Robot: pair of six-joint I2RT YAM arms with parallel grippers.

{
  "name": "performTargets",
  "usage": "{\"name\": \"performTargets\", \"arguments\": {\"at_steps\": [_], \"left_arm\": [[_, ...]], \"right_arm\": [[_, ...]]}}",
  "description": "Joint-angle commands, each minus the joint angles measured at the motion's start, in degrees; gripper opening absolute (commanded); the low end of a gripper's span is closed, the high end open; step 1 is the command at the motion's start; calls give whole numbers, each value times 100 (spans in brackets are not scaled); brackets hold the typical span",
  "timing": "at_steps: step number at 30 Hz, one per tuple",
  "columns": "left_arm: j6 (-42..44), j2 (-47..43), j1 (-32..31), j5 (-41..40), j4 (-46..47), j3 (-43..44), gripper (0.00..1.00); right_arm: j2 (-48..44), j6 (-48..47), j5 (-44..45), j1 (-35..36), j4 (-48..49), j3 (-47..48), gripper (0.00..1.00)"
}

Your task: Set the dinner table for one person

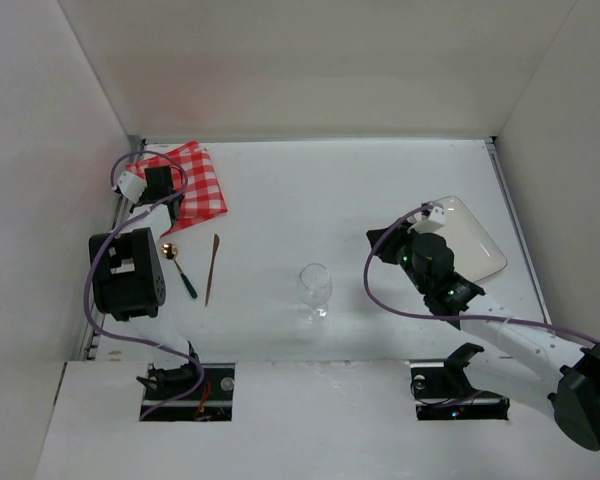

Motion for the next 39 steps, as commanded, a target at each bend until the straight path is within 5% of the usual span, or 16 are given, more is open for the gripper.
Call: {"name": "performTargets", "arguments": {"at_steps": [1,4,7,14,21,28,31,34,39], "left_arm": [[-44,238,62,95,-288,448,43],[88,344,27,-10,-288,730,18],[412,379,-227,-133,-236,1090,8],[2063,756,-1368,-616,247,2311,2],[3637,1573,-2686,-153,1046,3270,2],[4614,2698,-3716,789,1462,4350,10],[4781,2980,-3945,904,1522,4694,32],[5010,2867,-3963,799,1707,4563,54],[4888,2016,-3586,527,1944,3616,58]], "right_arm": [[-7,-46,-69,57,246,210,33],[28,-46,-69,66,246,218,34],[98,-46,-69,75,254,236,34],[283,-20,-52,136,325,262,33],[108,24,272,320,386,219,32],[37,156,431,321,483,96,32],[72,165,431,321,527,69,32],[221,165,431,286,571,69,39],[607,226,405,242,860,52,53]]}}
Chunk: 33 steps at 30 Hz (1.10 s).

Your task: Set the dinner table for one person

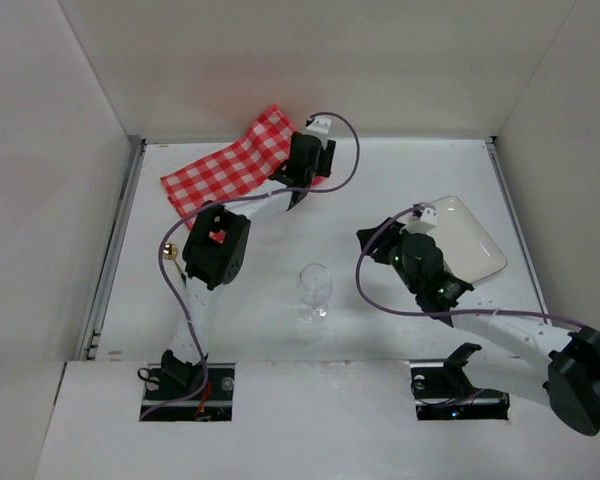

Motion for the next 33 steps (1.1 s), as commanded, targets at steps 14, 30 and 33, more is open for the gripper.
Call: {"name": "performTargets", "arguments": {"at_steps": [14,30,33], "left_arm": [[-3251,-3268,1790,-1512,-776,-3989,50],[-4288,-3556,1938,-1193,-566,-4989,52],[-4474,-3961,2255,-1140,-592,-5483,53]], "right_arm": [[2738,1206,-564,-697,1324,1356,69],[6221,2350,-978,-1330,-344,5312,66],[6669,2455,-969,-1330,-722,5945,63]]}}
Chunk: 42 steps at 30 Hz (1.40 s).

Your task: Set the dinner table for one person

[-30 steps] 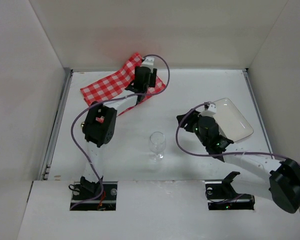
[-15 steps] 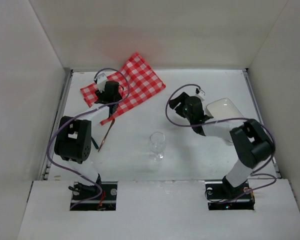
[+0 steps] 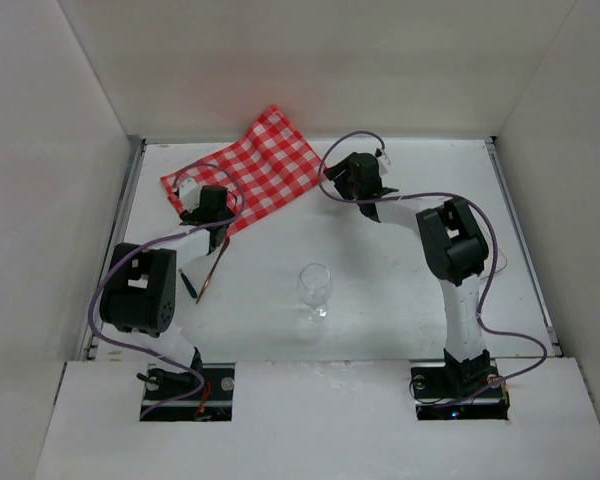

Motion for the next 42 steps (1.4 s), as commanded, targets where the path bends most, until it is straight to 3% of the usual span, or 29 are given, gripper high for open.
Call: {"name": "performTargets", "arguments": {"at_steps": [1,7,12,17,19,28,38,42], "left_arm": [[-450,-685,369,-139,48,-483,53],[-512,-1415,826,-393,75,-1090,53],[-468,-1110,1064,-166,-22,-871,54],[-696,-424,1240,300,-40,-581,49],[-793,-169,1267,371,-40,-441,46],[-811,833,977,143,-180,780,42],[-310,2204,397,-7,-716,3047,43],[-143,2486,116,2,-874,3514,43]], "right_arm": [[366,208,26,27,-638,735,62],[938,349,0,88,-1271,1658,54],[1509,244,-184,124,-1693,2546,47],[1765,340,-282,106,-1852,2960,12],[1713,375,-273,106,-1826,2891,5],[413,551,-282,-131,361,362,2],[-607,780,-387,-535,1566,-1827,3],[-1020,885,-387,-755,1917,-2697,3]]}}
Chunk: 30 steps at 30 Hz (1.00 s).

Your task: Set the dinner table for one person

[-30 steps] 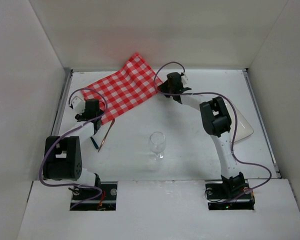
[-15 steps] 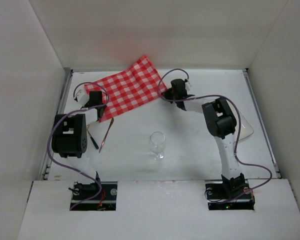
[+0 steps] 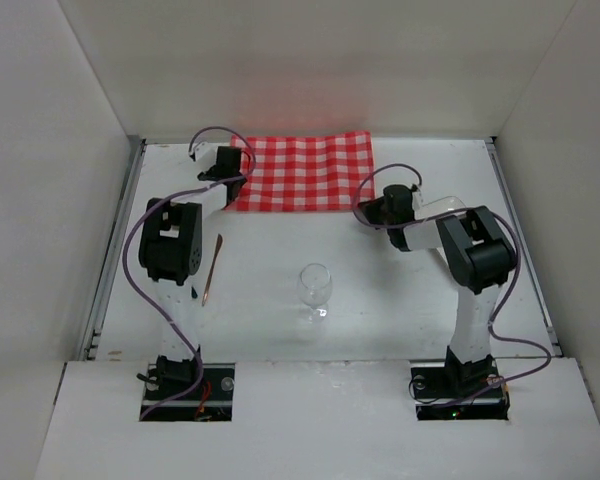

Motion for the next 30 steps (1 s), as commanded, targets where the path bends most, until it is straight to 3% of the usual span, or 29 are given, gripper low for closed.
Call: {"name": "performTargets", "arguments": {"at_steps": [1,6,13,23,26,30], "left_arm": [[187,27,-247,-64,-206,350,43],[64,-25,-467,-29,-118,87,43],[-120,-622,-617,-143,163,-870,43],[-103,-1422,-696,-248,330,-1662,43],[-94,-1572,-687,-240,322,-1768,43],[-182,-1844,-705,-231,366,-2005,44]], "right_arm": [[-496,162,-64,-156,755,-694,3],[-936,285,-64,-244,1230,-1662,3],[-1217,268,-196,-411,1450,-2295,4],[-1402,162,-354,-596,1407,-2454,7],[-1437,206,-389,-596,1407,-2560,13],[-1525,259,-389,-596,1372,-2639,30]]}}
